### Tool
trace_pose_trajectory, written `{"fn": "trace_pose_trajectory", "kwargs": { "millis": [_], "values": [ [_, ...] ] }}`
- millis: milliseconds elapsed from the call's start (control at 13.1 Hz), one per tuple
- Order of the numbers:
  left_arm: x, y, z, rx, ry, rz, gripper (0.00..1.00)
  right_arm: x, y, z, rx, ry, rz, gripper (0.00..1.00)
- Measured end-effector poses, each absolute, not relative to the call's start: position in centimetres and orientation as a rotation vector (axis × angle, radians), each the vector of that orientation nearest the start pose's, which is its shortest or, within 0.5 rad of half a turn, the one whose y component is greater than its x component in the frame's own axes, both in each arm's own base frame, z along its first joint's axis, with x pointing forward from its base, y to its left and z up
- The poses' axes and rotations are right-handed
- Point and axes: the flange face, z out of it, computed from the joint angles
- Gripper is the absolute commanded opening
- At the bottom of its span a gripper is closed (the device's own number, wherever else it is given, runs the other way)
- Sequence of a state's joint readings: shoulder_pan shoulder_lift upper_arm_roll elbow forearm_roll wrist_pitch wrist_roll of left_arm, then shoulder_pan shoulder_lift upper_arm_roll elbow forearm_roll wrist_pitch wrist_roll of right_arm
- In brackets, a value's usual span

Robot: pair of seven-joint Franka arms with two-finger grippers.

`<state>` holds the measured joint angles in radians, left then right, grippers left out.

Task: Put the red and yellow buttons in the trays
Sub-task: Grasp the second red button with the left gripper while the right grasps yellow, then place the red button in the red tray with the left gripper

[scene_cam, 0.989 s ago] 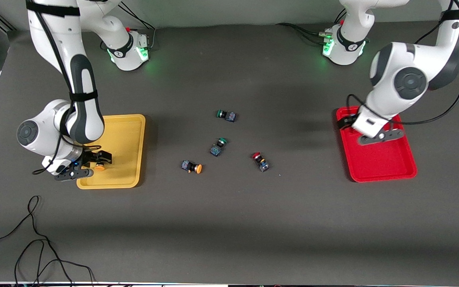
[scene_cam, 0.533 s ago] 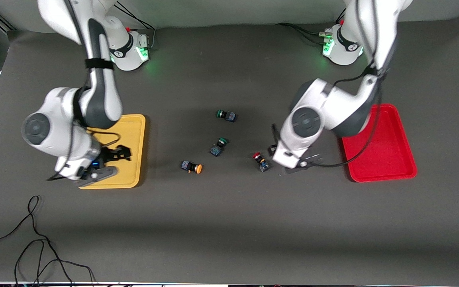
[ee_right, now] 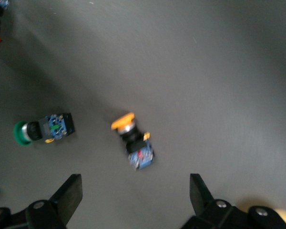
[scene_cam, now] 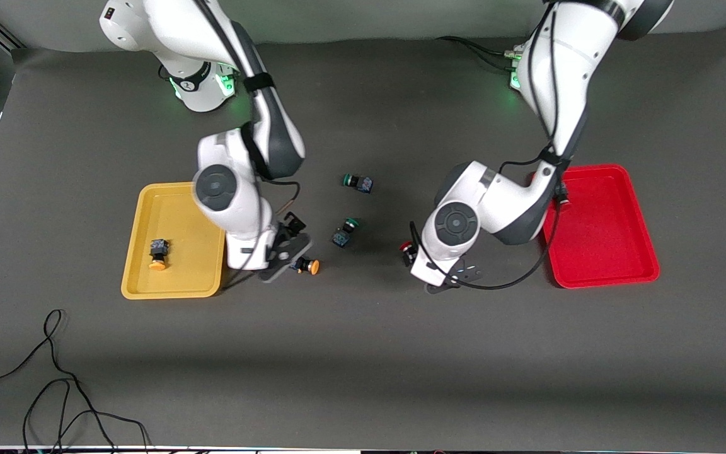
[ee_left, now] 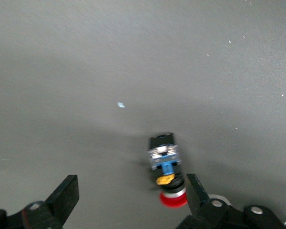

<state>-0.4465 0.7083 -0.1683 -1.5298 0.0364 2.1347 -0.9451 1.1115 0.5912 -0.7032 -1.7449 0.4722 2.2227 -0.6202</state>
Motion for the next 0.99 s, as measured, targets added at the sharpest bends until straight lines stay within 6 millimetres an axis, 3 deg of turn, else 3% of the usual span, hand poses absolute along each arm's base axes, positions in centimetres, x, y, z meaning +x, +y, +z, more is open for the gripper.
{"fn": "trace_pose_trajectory", "kwargs": {
  "millis": [76,152,228,304,380,533,837,989],
  "values": [
    [57.4,-40.0,22.5,-3.085,-0.556,0.185,0.97,58.5,32.2,29.2,-2.836,-1.401,-0.136,1.0],
    [56.8,-41.1,21.7,-3.088,-0.568,0.18,0.86,58.9,32.2,27.9,-2.825,-1.489,-0.175,1.0],
    [56.4,-41.7,21.1,-3.093,-0.576,0.173,0.53,59.0,32.2,26.3,-2.824,-1.545,-0.215,1.0],
    [56.4,-41.9,20.6,-3.099,-0.583,0.166,0.05,58.8,32.2,24.4,-2.825,-1.584,-0.259,1.0],
    [56.4,-41.9,20.1,-3.103,-0.587,0.161,0.0,58.3,32.4,22.7,-2.824,-1.612,-0.288,1.0],
    [56.4,-41.9,19.7,-3.107,-0.589,0.159,0.0,57.3,32.9,20.5,-2.822,-1.627,-0.295,1.0],
    [57.0,-41.7,20.2,-3.11,-0.599,0.139,0.0,56.6,32.5,18.7,-2.833,-1.594,-0.325,1.0],
    [58.2,-40.6,22.0,-3.105,-0.623,0.121,0.0,56.5,32.4,18.6,-2.835,-1.585,-0.326,1.0]
  ]
}}
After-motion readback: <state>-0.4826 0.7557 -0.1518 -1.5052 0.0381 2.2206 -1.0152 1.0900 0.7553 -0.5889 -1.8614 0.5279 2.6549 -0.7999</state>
